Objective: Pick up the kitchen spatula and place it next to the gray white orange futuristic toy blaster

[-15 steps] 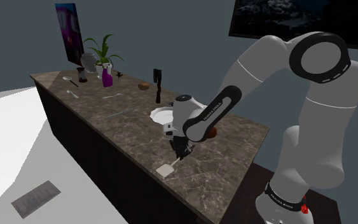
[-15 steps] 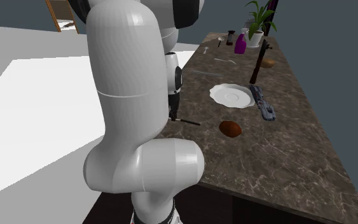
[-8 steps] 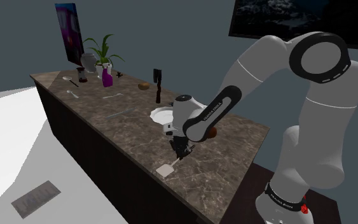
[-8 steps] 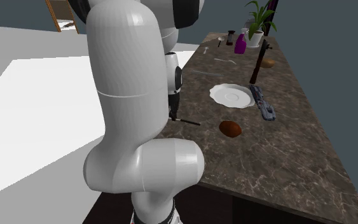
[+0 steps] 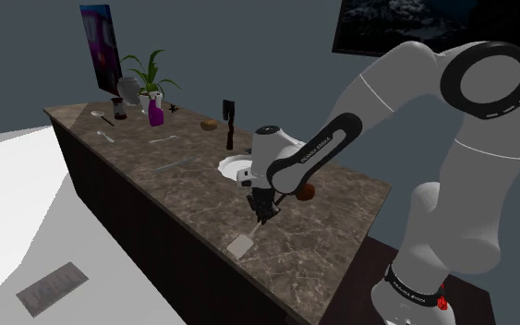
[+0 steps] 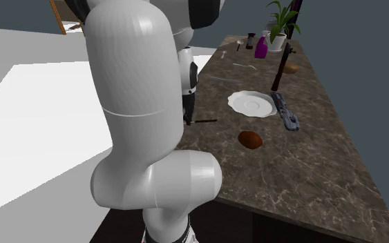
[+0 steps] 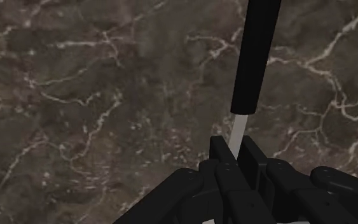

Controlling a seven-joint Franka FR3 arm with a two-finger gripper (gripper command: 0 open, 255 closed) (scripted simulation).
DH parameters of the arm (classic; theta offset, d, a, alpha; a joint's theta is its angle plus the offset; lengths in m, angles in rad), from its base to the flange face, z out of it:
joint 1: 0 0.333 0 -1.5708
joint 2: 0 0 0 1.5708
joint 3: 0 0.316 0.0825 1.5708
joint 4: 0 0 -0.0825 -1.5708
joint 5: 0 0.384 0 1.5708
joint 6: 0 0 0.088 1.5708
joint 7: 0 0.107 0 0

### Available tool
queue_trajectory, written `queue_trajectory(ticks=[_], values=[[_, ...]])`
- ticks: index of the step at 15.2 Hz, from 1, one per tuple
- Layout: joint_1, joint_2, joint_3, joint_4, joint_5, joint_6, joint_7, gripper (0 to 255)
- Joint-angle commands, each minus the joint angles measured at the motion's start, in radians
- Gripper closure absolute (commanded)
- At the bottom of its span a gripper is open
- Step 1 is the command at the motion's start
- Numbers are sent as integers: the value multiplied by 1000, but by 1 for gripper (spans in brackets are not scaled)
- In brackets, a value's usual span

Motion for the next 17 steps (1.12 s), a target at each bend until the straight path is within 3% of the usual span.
queue_trajectory(ticks=[1, 17], values=[[-1, -24, -1, 5, -2, -29, -2, 255], [1, -181, 5, 81, -9, -261, -5, 255]])
